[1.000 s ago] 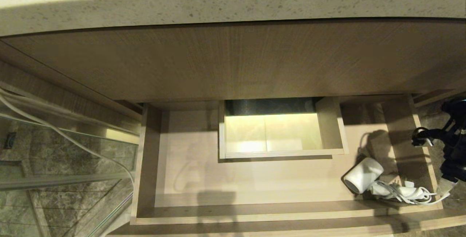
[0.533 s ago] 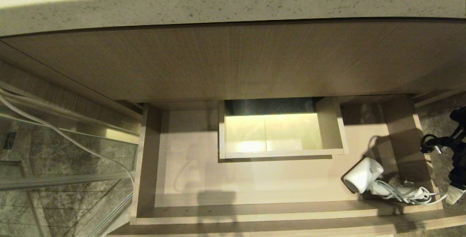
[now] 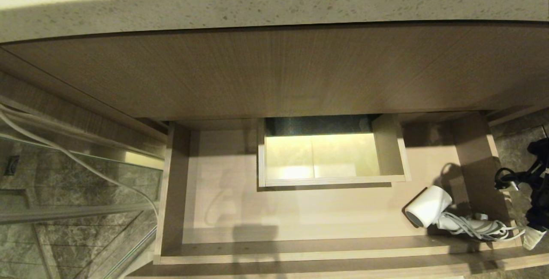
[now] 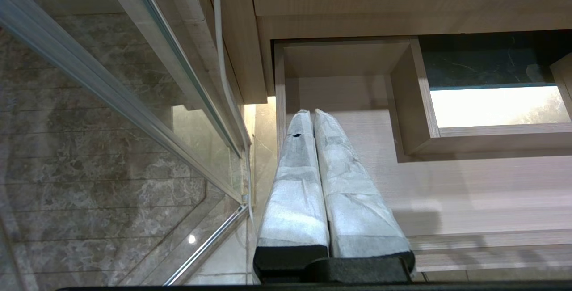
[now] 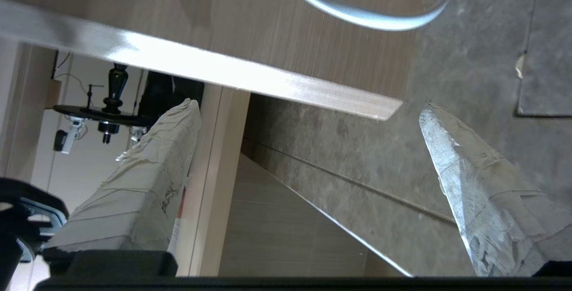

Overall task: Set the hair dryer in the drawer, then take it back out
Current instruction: Close the drawer

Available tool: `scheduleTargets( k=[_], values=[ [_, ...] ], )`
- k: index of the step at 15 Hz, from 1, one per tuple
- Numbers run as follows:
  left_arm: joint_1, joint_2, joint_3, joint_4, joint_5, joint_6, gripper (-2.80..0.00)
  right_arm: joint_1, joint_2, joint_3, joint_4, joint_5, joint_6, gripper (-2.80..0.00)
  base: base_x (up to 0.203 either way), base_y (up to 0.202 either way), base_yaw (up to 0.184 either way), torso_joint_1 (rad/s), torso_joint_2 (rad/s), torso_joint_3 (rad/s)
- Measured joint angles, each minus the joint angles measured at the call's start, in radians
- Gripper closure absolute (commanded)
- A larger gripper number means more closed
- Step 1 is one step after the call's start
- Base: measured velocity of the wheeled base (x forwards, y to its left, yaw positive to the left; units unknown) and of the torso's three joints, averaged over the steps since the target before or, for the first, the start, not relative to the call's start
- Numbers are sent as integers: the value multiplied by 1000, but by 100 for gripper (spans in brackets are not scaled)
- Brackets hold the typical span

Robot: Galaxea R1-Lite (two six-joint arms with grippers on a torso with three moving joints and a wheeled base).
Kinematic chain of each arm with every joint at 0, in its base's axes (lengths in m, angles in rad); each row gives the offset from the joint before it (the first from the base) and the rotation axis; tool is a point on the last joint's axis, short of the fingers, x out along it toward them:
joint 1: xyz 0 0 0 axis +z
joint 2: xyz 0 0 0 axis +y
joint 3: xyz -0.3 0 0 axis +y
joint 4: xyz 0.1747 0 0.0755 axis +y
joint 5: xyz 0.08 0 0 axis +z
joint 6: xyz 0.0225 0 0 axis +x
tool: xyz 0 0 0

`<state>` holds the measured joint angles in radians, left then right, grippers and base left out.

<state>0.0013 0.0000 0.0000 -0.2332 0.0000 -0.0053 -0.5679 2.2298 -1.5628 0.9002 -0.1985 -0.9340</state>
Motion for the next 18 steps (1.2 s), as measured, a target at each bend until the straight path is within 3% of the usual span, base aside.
scheduleTargets(
  k=[6, 12, 13, 18],
  values=[
    [0, 0, 0, 0, 0, 0, 0, -3, 78, -36, -103, 0, 0, -280, 0, 0, 0, 0, 0, 0],
    [0, 0, 0, 0, 0, 0, 0, -3, 140, -85, -112, 7, 6, -280, 0, 0, 0, 0, 0, 0],
    [0, 0, 0, 0, 0, 0, 0, -3, 145, -91, -112, 10, 7, 0, 0, 0, 0, 0, 0, 0],
    [0, 0, 0, 0, 0, 0, 0, 1, 158, -103, -111, 9, 8, 0, 0, 0, 0, 0, 0, 0]
  ],
)
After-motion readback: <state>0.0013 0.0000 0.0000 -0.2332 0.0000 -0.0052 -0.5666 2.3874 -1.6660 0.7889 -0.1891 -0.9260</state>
